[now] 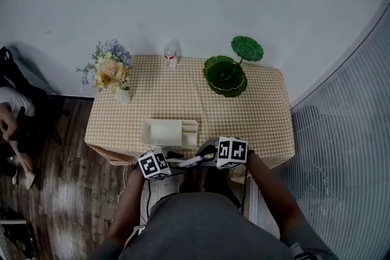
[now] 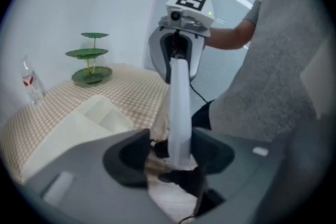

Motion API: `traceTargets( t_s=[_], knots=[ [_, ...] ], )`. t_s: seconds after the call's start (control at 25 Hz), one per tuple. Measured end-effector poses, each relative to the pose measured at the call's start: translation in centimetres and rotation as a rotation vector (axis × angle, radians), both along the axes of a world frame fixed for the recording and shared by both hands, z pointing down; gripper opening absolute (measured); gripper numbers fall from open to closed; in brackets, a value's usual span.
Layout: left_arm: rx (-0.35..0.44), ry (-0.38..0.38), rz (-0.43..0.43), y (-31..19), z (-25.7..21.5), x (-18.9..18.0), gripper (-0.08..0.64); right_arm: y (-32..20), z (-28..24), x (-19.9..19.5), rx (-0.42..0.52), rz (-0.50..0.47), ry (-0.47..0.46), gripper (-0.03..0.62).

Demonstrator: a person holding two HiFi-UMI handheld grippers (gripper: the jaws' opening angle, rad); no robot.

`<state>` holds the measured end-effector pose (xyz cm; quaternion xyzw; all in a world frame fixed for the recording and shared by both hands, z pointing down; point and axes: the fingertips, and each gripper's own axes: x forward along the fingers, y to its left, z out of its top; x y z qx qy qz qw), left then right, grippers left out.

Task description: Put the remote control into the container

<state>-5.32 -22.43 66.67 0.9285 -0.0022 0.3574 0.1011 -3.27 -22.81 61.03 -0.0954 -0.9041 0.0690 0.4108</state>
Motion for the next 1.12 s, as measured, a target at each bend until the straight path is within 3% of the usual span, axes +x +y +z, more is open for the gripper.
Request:
traceTargets(
  t_s=[0.24,0.36,0.56,0.64,0.8,1.12],
  knots=[
    [-0.028,0.015,-0.054,0.3,0.9,-0.9,0.233,-1.6,-0.3,1.4,-0.006,-0.058,0.106,0.106],
    [0.005,0.035,-0.093,-0.2,0.7,-1.3,0.220,-2.5,-0.1,1.8,-0.015,-0.074,0.169,0.106],
    [0.048,0.134,-0.199,-1.6,-1.0,-1.8,0.103,-3.8,0.5,2.4,-0.034,-0.102,0.274,0.106],
    [0.040,0.175,-0.232,-1.9,-1.6,-1.9,0.009,-4.2,0.6,2.5,-0.046,-0.117,0.316,0.106],
    [0.010,0.223,-0.270,-1.9,-2.1,-2.0,0.002,-4.9,0.9,2.3,-0.077,-0.161,0.391,0.106],
    [0.037,0.191,-0.361,-2.4,-1.6,-3.7,0.000,-6.9,1.7,1.5,-0.156,-0.208,0.543,0.106]
  ],
)
